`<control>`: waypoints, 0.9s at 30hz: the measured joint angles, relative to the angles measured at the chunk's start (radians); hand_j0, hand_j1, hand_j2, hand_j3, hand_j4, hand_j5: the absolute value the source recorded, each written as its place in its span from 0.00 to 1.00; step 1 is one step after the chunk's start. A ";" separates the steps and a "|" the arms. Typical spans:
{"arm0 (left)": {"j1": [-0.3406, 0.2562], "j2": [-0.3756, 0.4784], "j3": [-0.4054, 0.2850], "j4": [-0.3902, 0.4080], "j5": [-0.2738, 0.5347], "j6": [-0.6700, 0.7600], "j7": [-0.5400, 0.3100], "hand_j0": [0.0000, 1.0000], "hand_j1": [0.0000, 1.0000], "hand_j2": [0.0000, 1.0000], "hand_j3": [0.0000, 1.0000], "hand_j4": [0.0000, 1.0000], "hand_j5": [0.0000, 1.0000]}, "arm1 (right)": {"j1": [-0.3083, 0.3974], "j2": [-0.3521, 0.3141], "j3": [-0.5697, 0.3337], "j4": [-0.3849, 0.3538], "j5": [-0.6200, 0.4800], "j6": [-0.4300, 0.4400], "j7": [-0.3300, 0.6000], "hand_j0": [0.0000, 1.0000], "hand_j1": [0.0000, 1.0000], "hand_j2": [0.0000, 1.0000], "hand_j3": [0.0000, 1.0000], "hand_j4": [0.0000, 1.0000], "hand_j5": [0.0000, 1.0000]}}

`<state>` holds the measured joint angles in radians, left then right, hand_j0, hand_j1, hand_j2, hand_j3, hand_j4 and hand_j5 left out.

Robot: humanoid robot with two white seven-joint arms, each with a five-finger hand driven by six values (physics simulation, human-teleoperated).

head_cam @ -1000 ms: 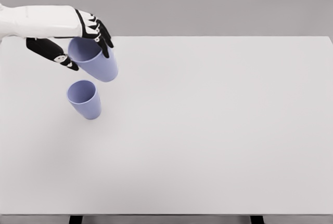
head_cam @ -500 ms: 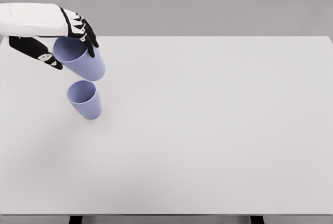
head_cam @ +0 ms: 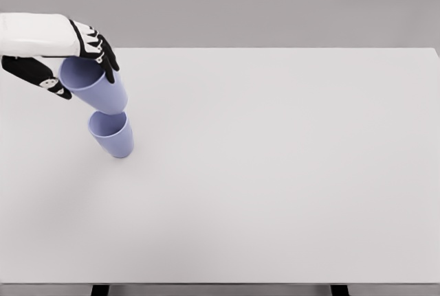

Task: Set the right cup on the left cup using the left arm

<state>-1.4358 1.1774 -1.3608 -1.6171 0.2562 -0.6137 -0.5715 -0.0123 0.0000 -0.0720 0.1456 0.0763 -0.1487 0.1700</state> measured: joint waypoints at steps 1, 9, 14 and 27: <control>0.000 0.001 -0.006 0.001 -0.002 0.000 0.000 0.61 0.61 0.61 0.61 0.61 0.61 | 0.000 0.000 0.000 0.000 0.000 0.000 0.000 1.00 1.00 1.00 1.00 1.00 1.00; 0.000 0.004 -0.035 0.014 -0.020 0.000 -0.001 0.62 0.62 0.62 0.62 0.62 0.62 | 0.000 0.000 0.000 0.000 0.000 0.000 0.000 1.00 1.00 1.00 1.00 1.00 1.00; 0.005 0.001 -0.046 0.039 -0.022 0.000 0.000 0.62 0.62 0.62 0.62 0.62 0.62 | 0.000 0.000 0.000 0.000 0.000 0.000 0.000 1.00 1.00 1.00 1.00 1.00 1.00; 0.034 -0.016 -0.048 0.074 -0.027 0.000 0.000 0.62 0.62 0.62 0.62 0.62 0.62 | 0.000 0.000 0.000 0.000 0.000 0.000 0.000 1.00 1.00 1.00 1.00 1.00 1.00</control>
<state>-1.4021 1.1612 -1.4089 -1.5427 0.2291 -0.6137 -0.5711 -0.0123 0.0000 -0.0721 0.1456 0.0764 -0.1487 0.1700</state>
